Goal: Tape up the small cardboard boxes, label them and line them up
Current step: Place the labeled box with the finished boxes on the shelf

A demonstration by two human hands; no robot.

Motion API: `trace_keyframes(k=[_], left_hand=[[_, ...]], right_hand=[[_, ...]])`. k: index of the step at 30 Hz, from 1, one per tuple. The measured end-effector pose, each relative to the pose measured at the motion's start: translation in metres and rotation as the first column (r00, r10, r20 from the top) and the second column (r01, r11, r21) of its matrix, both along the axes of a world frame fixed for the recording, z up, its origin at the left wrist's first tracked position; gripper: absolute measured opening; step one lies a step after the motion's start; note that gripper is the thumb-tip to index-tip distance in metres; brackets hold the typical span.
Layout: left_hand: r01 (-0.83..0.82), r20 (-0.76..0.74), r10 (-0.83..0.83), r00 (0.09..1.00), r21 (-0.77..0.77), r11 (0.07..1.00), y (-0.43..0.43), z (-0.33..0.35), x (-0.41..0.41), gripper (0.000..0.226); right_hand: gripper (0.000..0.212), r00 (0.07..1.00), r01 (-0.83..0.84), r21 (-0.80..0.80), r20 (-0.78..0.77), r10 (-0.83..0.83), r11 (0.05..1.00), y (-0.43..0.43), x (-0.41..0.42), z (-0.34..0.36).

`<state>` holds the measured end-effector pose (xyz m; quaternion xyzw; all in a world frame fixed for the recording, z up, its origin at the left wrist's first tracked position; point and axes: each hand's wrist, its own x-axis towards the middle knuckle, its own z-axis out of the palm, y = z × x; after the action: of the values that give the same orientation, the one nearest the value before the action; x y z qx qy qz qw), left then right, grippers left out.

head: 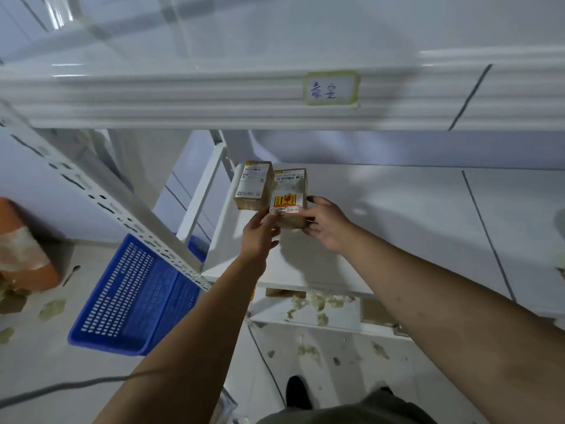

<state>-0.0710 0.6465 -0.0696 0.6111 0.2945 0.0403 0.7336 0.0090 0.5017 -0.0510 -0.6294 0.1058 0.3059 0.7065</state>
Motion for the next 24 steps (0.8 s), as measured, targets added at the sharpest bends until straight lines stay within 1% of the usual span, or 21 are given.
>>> trace_keyframes(k=[2, 4, 6, 8, 13, 19, 21, 22, 23, 24], left_hand=[[-0.034, -0.010, 0.033, 0.999, -0.065, 0.997, 0.008, -0.012, 0.008, 0.036], [-0.075, -0.028, 0.071, 0.997, -0.169, 0.983, 0.014, -0.023, 0.017, 0.029], [-0.113, -0.048, 0.105, 0.993, -0.234, 0.966, 0.018, -0.033, 0.025, 0.020], [-0.136, -0.065, 0.123, 0.990, -0.264, 0.955, 0.018, -0.039, 0.030, 0.015], [-0.114, -0.046, 0.106, 0.993, -0.227, 0.967, 0.013, -0.049, 0.035, 0.021], [-0.217, -0.073, 0.206, 0.976, -0.193, 0.957, 0.015, -0.049, 0.055, 0.019], [-0.262, -0.102, 0.247, 0.964, -0.186, 0.947, 0.017, -0.047, 0.062, 0.013], [-0.280, -0.123, 0.261, 0.957, -0.181, 0.943, 0.020, -0.048, 0.065, 0.008], [-0.294, -0.141, 0.272, 0.952, -0.173, 0.940, 0.022, -0.049, 0.067, 0.003], [-0.299, -0.159, 0.275, 0.948, -0.160, 0.941, 0.024, -0.051, 0.070, 0.009]], right_hand=[[0.040, 0.999, 0.032, -0.025, -0.006, -0.032, 0.999, 0.009, 0.002, -0.009], [0.047, 0.999, 0.050, -0.042, 0.006, -0.049, 0.998, 0.016, 0.006, -0.019], [0.044, 0.998, 0.064, -0.057, 0.020, -0.063, 0.996, 0.021, 0.012, -0.030], [0.043, 0.996, 0.090, -0.074, 0.028, -0.088, 0.993, 0.025, 0.017, -0.040], [0.024, 0.990, 0.135, -0.125, 0.064, -0.128, 0.983, 0.033, 0.027, -0.055], [0.018, 0.982, 0.180, -0.217, 0.102, -0.162, 0.959, 0.046, 0.041, -0.062], [0.052, 0.984, 0.172, -0.246, 0.092, -0.154, 0.954, 0.050, 0.045, -0.067], [0.061, 0.983, 0.177, -0.256, 0.089, -0.160, 0.950, 0.053, 0.047, -0.067], [0.062, 0.983, 0.180, -0.261, 0.088, -0.163, 0.948, 0.055, 0.048, -0.069], [0.059, 0.983, 0.180, -0.259, 0.085, -0.164, 0.949, 0.057, 0.049, -0.069]])
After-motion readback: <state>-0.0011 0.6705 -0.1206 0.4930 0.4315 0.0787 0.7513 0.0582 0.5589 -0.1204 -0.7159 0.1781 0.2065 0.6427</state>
